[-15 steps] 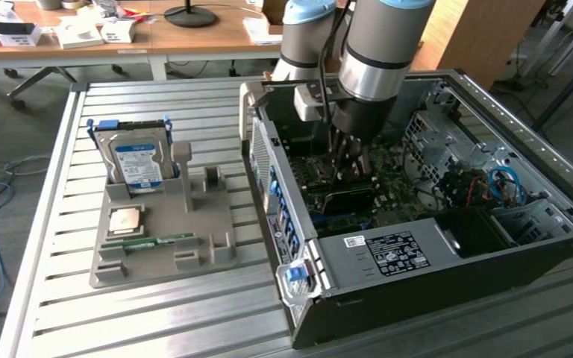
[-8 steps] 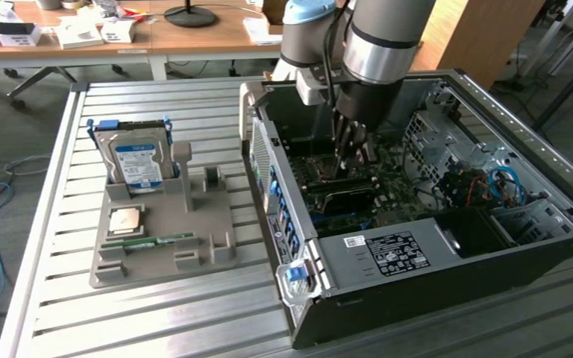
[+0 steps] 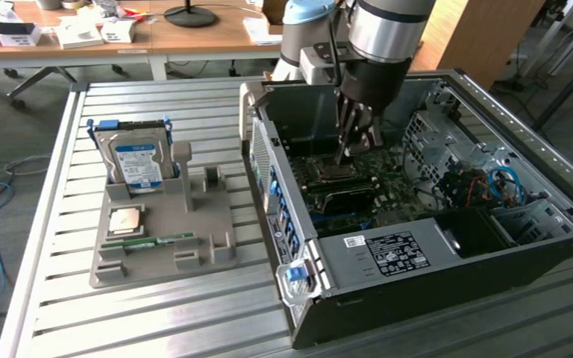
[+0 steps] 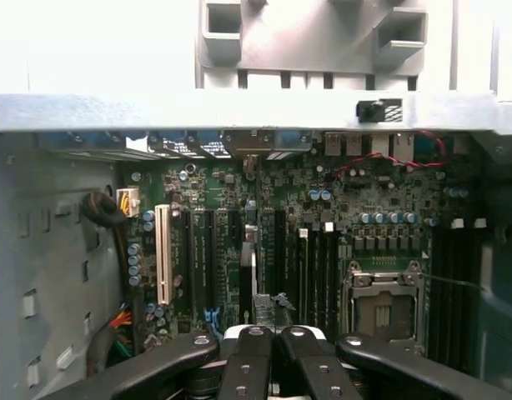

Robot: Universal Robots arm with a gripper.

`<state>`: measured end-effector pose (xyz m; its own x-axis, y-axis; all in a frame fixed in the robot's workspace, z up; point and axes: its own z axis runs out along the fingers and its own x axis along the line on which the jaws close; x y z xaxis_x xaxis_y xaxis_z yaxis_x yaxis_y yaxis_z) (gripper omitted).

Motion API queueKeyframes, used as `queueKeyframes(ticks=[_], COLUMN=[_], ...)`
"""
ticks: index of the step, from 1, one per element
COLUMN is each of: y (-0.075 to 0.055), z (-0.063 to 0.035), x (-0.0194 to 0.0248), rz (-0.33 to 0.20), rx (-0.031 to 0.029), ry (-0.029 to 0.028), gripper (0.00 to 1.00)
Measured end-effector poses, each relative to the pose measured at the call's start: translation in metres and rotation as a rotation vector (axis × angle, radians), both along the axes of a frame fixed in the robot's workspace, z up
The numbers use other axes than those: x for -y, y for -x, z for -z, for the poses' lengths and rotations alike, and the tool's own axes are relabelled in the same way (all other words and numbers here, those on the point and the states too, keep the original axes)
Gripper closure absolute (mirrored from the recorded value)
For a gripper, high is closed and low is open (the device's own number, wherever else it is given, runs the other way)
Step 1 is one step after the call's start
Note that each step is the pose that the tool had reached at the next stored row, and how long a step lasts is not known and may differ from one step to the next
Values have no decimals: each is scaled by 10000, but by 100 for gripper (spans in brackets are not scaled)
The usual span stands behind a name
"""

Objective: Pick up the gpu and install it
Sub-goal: 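Press down on the gpu until it lock into place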

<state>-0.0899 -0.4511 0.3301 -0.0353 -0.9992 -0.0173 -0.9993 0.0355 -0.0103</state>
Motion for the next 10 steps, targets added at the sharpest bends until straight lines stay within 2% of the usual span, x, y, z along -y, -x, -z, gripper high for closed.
queueKeyframes(ticks=[6, 10], y=[0, 0], z=[-159, -162], x=[0, 0], rz=[0, 0], rx=[0, 0], ry=[1, 0], gripper=[89, 89])
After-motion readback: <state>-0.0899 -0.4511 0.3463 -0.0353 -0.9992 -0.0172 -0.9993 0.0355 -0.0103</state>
